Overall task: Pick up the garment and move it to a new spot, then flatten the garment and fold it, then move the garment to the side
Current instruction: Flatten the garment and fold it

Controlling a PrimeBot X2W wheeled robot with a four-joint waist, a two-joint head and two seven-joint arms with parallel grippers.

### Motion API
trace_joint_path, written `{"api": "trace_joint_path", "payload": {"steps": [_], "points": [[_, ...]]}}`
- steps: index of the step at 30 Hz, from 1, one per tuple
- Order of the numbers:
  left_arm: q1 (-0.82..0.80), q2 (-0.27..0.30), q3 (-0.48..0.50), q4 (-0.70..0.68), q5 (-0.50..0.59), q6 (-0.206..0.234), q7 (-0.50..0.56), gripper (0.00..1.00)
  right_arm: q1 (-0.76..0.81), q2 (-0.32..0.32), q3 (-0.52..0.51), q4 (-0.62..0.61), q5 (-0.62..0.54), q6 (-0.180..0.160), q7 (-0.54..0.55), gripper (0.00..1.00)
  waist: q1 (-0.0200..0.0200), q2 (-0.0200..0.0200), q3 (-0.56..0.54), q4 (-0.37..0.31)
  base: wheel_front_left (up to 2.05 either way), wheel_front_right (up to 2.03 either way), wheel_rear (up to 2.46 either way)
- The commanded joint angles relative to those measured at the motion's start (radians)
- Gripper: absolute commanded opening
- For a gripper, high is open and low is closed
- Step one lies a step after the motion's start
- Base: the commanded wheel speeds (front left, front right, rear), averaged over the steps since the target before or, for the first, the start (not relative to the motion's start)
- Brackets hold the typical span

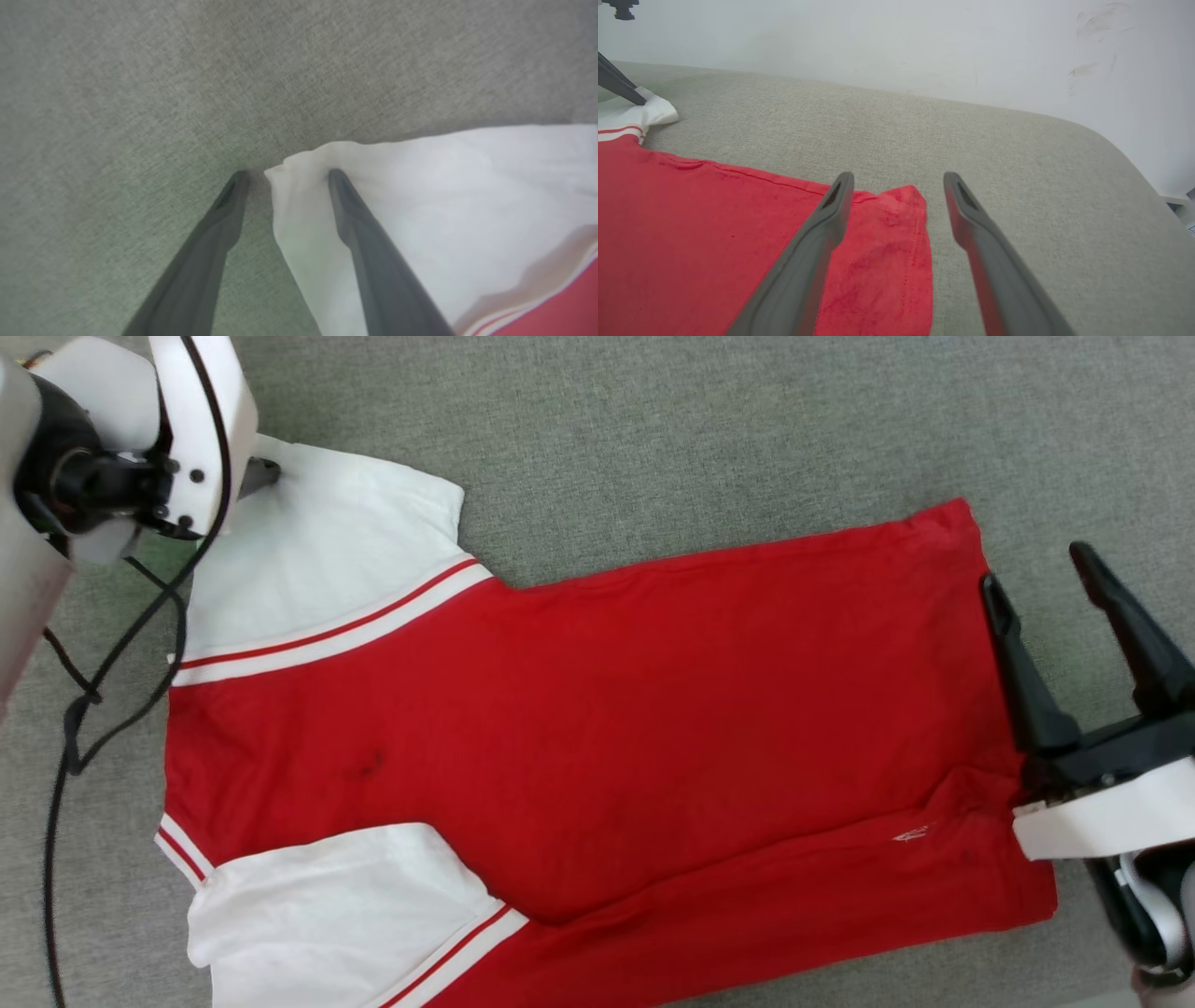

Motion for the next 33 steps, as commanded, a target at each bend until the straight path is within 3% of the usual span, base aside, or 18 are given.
{"api": "trace_joint_path", "payload": {"steps": [1, 6, 9, 16, 21, 27, 33], "points": [[0.064, -0.014, -0.031, 0.023, -0.003, -0.006, 0.006, 0.00, -0.023, -0.014, -0.002, 0.002, 0.000, -0.001, 0.000, 1.00, -0.0001, 0.0000, -0.007, 0.004, 0.00, 0.00, 0.00], [0.047, -0.028, -0.024, 0.021, -0.002, -0.022, -0.034, 0.00, -0.078, -0.079, -0.007, 0.008, 0.003, -0.001, 0.051, 1.00, -0.0001, 0.0000, -0.050, 0.026, 0.00, 0.00, 0.00], [0.042, -0.045, -0.020, 0.007, -0.004, -0.034, -0.072, 0.00, -0.125, -0.153, 0.010, 0.005, 0.027, -0.001, 0.153, 1.00, -0.0001, 0.0000, -0.083, 0.048, 0.00, 0.00, 0.00], [0.061, -0.070, -0.041, -0.053, -0.006, -0.054, -0.140, 0.00, -0.304, -0.411, 0.158, 0.029, 0.236, -0.001, 0.581, 1.00, -0.0001, 0.0000, -0.138, 0.105, 0.00, 0.00, 0.00], [0.054, -0.089, -0.054, -0.102, -0.001, -0.058, -0.173, 0.00, -0.445, -0.514, 0.278, 0.090, 0.416, -0.001, 0.876, 1.00, -0.0001, 0.0000, -0.145, 0.147, 0.00, 0.00, 0.00], [0.033, -0.101, -0.071, -0.155, 0.003, -0.060, -0.194, 0.00, -0.568, -0.506, 0.380, 0.216, 0.514, -0.001, 1.090, 1.00, -0.0001, 0.0000, -0.124, 0.193, 0.00, 0.00, 0.00], [0.010, -0.110, -0.083, -0.191, 0.007, -0.061, -0.212, 0.00, -0.620, -0.446, 0.439, 0.350, 0.516, -0.001, 1.122, 1.00, -0.0001, 0.0000, -0.089, 0.226, 0.00, 0.00, 0.00]]}}
